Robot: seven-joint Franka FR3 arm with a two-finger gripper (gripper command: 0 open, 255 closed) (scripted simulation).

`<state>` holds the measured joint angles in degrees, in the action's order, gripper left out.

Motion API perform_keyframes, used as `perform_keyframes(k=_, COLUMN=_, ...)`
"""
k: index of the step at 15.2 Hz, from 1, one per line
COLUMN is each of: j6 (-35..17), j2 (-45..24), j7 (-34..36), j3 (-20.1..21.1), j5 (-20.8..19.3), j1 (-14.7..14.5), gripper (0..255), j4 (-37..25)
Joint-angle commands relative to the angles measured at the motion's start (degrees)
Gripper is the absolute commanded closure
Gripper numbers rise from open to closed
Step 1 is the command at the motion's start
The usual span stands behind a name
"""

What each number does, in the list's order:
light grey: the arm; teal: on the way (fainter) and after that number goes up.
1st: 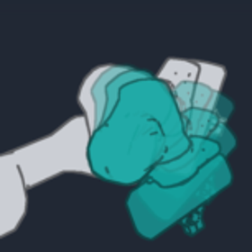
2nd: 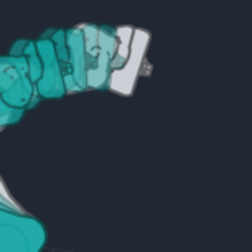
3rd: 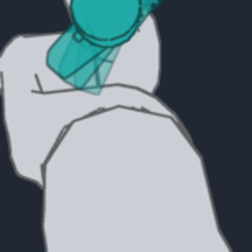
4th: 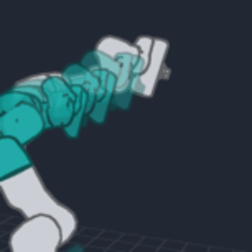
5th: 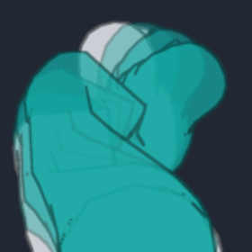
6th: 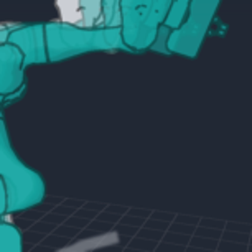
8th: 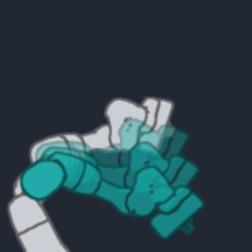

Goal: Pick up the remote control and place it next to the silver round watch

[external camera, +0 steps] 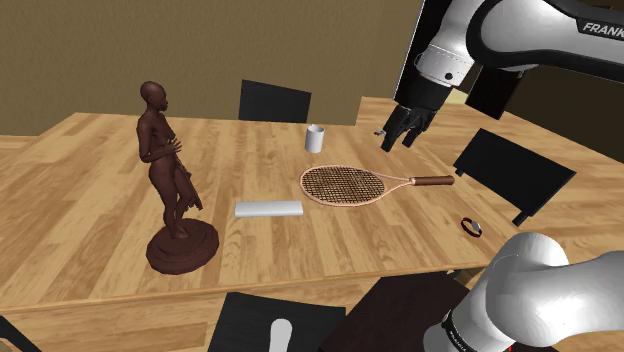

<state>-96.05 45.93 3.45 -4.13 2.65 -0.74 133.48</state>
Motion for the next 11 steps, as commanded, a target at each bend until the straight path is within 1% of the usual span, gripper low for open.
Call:
perform_keyframes(k=1, j6=0.0, j2=0.0, j7=0.0, j3=0.0, j5=0.0, j1=0.0, gripper=0, j4=0.0)
perform_keyframes(k=6, j6=-7.1, j2=-9.6, j7=-6.5, j3=-0.8, j5=-0.3, j1=-3.1, gripper=0, j4=-0.9)
perform_keyframes(k=11, j6=-13.2, j2=-19.7, j7=-12.9, j3=-1.1, j5=-0.2, j1=-6.0, gripper=0, j4=-3.5)
